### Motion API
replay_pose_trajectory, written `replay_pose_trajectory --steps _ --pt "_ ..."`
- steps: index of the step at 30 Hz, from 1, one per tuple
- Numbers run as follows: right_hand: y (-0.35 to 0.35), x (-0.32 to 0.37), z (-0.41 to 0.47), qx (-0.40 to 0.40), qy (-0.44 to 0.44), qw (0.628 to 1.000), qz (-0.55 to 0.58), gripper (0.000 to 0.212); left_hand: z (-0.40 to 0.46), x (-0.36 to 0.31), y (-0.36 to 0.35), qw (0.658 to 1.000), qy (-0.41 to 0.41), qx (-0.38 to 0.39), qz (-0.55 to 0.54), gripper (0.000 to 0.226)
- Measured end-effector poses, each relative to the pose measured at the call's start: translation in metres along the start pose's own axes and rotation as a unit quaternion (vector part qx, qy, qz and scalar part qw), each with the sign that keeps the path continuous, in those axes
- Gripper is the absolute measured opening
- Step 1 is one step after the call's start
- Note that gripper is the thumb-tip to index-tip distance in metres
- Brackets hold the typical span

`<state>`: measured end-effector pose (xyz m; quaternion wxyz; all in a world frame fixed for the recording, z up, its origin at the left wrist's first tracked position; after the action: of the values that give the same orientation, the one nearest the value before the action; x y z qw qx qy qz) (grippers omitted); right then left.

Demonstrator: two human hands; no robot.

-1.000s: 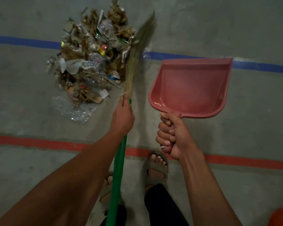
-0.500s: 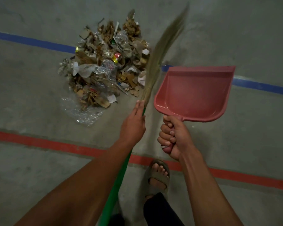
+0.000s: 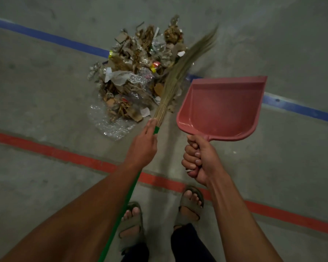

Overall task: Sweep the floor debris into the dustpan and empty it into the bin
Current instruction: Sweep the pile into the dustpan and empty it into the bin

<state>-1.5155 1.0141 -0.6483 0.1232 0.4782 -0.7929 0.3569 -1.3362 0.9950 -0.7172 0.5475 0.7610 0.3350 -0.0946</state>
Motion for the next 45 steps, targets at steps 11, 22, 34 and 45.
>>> replay_pose_trajectory --steps 11,22,34,45 --pt "-0.059 -0.047 0.012 0.042 -0.039 0.998 -0.031 0.037 -0.002 0.128 0.117 0.971 0.151 -0.161 -0.094 0.057" --pt "-0.084 -0.079 0.029 0.054 -0.06 0.994 -0.072 0.037 0.024 0.198 0.088 0.951 0.308 -0.021 -0.002 0.039" --pt "-0.093 -0.122 0.015 0.058 -0.094 0.99 -0.084 0.036 -0.012 0.183 0.106 0.978 0.182 -0.086 -0.06 0.061" --pt "-0.118 -0.195 -0.032 0.117 -0.224 0.968 0.003 0.035 -0.076 0.208 0.162 0.971 0.187 -0.131 -0.073 0.064"
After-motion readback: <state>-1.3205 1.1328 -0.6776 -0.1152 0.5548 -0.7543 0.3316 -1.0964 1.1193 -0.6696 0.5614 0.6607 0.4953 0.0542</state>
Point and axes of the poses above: each hand's wrist, its own z-axis towards the middle knuckle, its own y-axis out of the back of the hand, x = y × z, the point moved 8 cm from there along z, towards the middle knuckle, and after that the axes turned 13 degrees about y, right-handed, at the moved point
